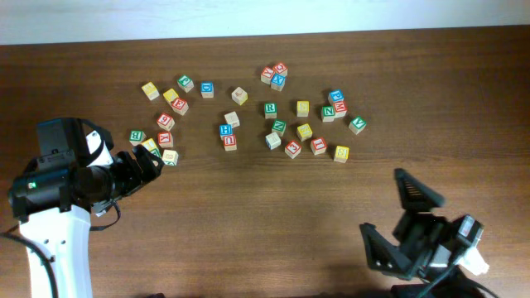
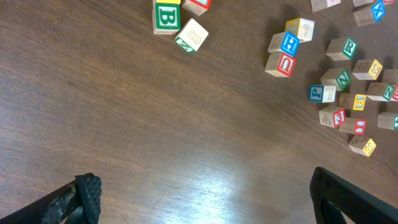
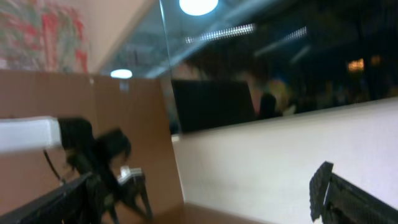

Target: Spell out RSS

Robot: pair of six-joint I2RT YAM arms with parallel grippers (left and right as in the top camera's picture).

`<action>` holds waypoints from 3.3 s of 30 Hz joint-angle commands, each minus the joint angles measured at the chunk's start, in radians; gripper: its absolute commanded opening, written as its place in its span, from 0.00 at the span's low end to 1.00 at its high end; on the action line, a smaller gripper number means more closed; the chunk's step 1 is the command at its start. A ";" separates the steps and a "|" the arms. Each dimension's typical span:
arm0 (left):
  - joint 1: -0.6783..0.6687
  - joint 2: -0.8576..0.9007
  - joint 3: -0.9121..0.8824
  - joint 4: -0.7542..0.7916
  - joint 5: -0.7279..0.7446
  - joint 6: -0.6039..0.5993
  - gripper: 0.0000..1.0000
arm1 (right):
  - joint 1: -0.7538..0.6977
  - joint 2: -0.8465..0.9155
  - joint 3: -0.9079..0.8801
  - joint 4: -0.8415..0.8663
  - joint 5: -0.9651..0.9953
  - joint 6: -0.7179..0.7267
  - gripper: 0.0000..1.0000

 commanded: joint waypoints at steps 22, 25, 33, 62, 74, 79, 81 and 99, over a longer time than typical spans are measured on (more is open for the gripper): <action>-0.003 0.006 -0.008 0.034 -0.173 -0.172 0.99 | 0.135 1.164 1.106 -1.417 -0.274 -0.467 0.98; -0.003 0.006 -0.008 0.034 -0.172 -0.172 0.99 | 0.137 1.217 1.106 -1.370 -0.360 -0.464 0.98; -0.003 0.006 -0.008 0.032 -0.164 -0.172 0.99 | 0.252 1.316 1.106 -1.429 -0.020 -0.386 0.98; -0.215 0.423 0.423 -0.153 -0.041 0.129 0.88 | 0.369 1.341 1.106 -1.474 0.337 -0.226 0.98; -0.377 0.594 0.419 -0.129 -0.295 0.001 0.75 | 0.369 1.341 1.106 -1.474 0.337 -0.226 0.98; -0.290 0.595 0.419 -0.113 -0.460 -0.095 0.90 | 0.369 1.341 1.106 -1.474 0.337 -0.226 0.98; -0.228 0.596 0.419 -0.115 -0.460 -0.094 0.86 | 0.369 1.341 1.106 -1.474 0.337 -0.226 0.98; 0.009 0.631 0.338 0.050 -0.228 -0.076 0.91 | 0.369 1.341 1.106 -1.474 0.337 -0.226 0.98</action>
